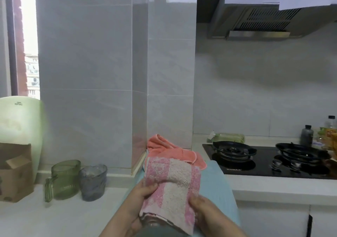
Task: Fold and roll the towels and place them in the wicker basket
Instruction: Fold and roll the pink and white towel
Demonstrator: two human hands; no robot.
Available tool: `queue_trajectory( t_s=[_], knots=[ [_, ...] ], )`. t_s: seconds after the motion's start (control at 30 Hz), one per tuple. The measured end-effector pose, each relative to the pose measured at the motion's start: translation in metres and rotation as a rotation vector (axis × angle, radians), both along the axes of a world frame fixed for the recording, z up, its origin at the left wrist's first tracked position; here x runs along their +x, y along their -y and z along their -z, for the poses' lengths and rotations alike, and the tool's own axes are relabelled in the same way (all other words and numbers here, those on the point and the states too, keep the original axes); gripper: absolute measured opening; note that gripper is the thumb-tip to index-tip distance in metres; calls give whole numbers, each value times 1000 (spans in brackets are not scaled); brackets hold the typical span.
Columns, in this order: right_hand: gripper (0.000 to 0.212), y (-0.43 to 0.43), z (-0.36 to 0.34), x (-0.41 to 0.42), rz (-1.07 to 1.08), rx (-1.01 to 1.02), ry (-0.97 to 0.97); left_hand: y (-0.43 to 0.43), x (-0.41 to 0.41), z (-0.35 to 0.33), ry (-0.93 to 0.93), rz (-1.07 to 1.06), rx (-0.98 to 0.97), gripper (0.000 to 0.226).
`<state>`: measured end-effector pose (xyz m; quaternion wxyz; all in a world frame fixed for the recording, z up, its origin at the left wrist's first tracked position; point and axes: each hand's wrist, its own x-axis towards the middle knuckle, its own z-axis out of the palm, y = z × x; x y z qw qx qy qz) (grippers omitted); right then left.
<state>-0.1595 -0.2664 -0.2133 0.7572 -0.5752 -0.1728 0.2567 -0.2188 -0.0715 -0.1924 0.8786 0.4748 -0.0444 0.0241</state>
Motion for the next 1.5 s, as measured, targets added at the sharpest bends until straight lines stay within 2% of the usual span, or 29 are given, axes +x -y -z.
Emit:
queue_trajectory(
  t_s=[0.07, 0.13, 0.2, 0.3, 0.33, 0.4, 0.47, 0.57, 0.63, 0.83, 0.97, 1.2, 1.37, 1.5],
  knots=[
    [80, -8, 7, 2, 12, -24, -18, 0, 6, 12, -56, -28, -25, 57],
    [83, -9, 8, 5, 52, -77, 54, -4, 10, 22, -85, -89, 55, 78],
    [60, -4, 8, 6, 110, -95, 99, -4, 11, 24, -60, -108, 152, 97],
    [35, 3, 12, 10, 194, -67, 117, -4, 16, 32, -51, -120, 182, 87],
    [25, 4, 11, 8, 214, -66, 137, -3, 16, 34, -52, -145, 214, 91],
    [25, 3, 11, 5, 266, -92, 196, -5, 20, 42, -53, -221, 261, 102],
    [27, 1, 11, 0, 290, -131, 269, -4, 15, 40, -69, -242, 277, 88],
    [27, 4, 12, -1, 262, -204, 347, 2, 10, 35, -89, -232, 223, 41],
    [30, 9, 12, 0, 212, -181, 317, 4, 11, 36, -104, -202, 203, 32],
    [36, 18, 15, 8, 170, 55, 110, 7, 7, 32, -118, -84, 171, 39],
    [42, 19, 12, 5, 135, 152, 35, 6, 8, 31, -125, -94, 174, 39],
    [56, 21, 16, 11, 125, 213, -121, 3, 11, 29, -183, -98, 97, 48],
    [49, 22, 14, 14, 147, 220, -213, 3, 14, 28, -214, -120, 37, 47],
    [55, 22, 13, 15, 114, 235, -225, 2, 14, 26, -231, -122, -27, 50]
  ],
)
